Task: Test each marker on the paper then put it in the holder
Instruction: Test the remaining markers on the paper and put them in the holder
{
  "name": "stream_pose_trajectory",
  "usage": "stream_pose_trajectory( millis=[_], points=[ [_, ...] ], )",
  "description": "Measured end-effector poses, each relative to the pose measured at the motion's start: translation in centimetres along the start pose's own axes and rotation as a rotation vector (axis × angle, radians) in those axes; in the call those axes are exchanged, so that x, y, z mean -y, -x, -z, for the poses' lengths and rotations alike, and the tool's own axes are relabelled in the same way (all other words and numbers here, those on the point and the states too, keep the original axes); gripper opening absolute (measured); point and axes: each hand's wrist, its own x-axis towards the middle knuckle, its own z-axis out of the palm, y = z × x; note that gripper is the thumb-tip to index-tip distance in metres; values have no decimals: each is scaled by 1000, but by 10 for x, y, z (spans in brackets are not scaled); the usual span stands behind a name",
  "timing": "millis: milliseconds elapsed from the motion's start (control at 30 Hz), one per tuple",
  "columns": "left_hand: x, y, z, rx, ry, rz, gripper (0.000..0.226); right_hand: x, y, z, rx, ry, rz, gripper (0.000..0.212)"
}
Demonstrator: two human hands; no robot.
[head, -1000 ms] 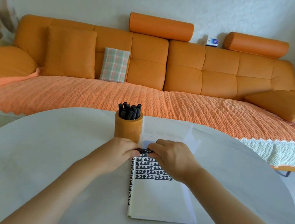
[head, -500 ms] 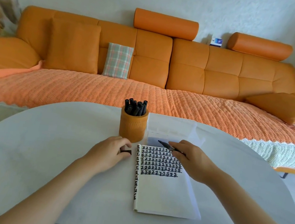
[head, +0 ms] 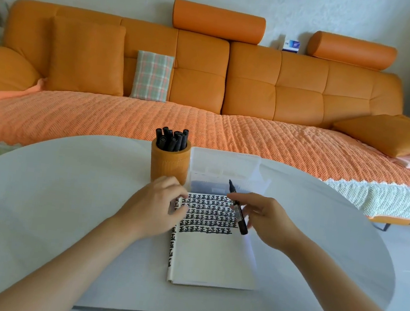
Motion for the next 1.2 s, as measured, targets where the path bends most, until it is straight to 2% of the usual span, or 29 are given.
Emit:
stream_pose_trajectory(
  millis=[100, 200, 300, 367, 433, 533, 633, 1200],
  points=[
    [-32, -1, -9, 76, 87, -105, 29, -5, 6, 3, -63, 28, 53, 43],
    [-56, 1, -22, 154, 115, -207, 21, -11, 14, 3, -119, -104, 118, 13],
    [-69, 4, -33, 197, 115, -263, 23, -12, 17, 0, -221, -300, 84, 13],
    [-76, 4, -37, 211, 83, -296, 27, -11, 18, 1, -200, -412, 50, 7],
    [-78, 5, -39, 221, 52, -309, 31, -14, 18, 1, -145, -497, -10, 13],
    [-78, 8, -40, 215, 20, -319, 33, -17, 16, -5, -119, -467, -71, 11],
    [-78, 9, -40, 211, 15, -303, 35, -20, 14, -11, -108, -417, -103, 23],
    [-78, 8, -40, 248, 52, -236, 40, -22, 17, -16, -60, -301, -84, 26]
  ],
)
